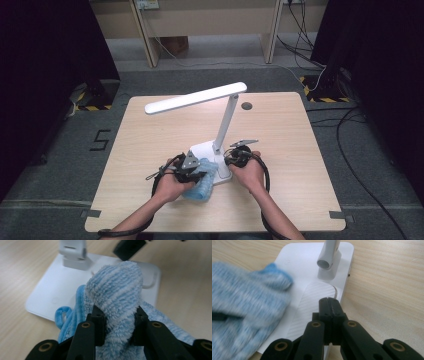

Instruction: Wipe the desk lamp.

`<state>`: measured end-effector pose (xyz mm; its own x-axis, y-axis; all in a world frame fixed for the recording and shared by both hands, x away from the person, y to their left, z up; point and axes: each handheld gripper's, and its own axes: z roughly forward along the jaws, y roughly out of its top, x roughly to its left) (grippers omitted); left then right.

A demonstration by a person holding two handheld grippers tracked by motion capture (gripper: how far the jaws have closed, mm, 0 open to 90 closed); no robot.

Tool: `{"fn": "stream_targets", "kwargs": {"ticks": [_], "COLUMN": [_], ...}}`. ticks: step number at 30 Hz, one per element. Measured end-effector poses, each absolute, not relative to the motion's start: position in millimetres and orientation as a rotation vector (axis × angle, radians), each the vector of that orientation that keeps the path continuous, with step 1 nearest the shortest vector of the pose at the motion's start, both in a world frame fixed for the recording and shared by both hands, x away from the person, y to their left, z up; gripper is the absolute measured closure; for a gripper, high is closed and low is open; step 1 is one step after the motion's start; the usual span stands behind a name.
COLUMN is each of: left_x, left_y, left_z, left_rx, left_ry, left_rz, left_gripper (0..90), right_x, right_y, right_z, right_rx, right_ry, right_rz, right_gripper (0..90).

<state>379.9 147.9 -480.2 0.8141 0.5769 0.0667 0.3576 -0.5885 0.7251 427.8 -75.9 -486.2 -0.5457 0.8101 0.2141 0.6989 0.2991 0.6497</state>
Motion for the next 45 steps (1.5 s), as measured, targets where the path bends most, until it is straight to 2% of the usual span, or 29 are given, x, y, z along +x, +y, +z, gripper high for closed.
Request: {"fn": "stream_targets", "kwargs": {"ticks": [6, 10, 14, 19, 24, 26, 33, 45], "left_x": [352.8, 345.4, 354.2, 376.9, 397.9, 399.7, 401.4, 410.1], "left_y": [143.1, 144.7, 158.0, 189.9, 230.1, 239.1, 253.9, 257.4], "left_z": [-478.7, -475.0, -468.3, -460.6, -469.8, -474.8, -485.4, -493.4], "left_rx": [2.332, 2.330, 2.287, 2.227, 2.175, 2.150, 2.082, 2.050], "left_ry": [0.570, 0.552, 0.638, 0.803, 1.011, 1.063, 1.152, 1.180], "left_rz": [0.248, 0.240, 0.289, 0.429, 0.531, 0.533, 0.536, 0.504], "left_gripper": [69.7, 69.5, 69.2, 68.6, 68.5, 68.5, 67.0, 65.3], "right_x": [427.9, 427.7, 427.6, 427.6, 426.4, 425.9, 430.7, 422.8], "right_y": [-74.9, -74.6, -74.3, -73.8, -73.1, -76.0, -91.1, -92.0], "right_z": [-486.0, -486.0, -485.8, -485.3, -482.1, -476.0, -479.1, -492.5], "right_rx": [1.409, 1.408, 1.409, 1.414, 1.398, 1.381, 1.385, 1.395], "right_ry": [2.400, 2.398, 2.396, 2.395, 2.400, 2.347, 2.329, 2.343], "right_rz": [1.072, 1.071, 1.064, 1.058, 1.018, 1.048, 0.955, 0.937], "right_gripper": [90.0, 90.0, 90.0, 89.8, 78.3, 77.4, 90.0, 90.0]}}
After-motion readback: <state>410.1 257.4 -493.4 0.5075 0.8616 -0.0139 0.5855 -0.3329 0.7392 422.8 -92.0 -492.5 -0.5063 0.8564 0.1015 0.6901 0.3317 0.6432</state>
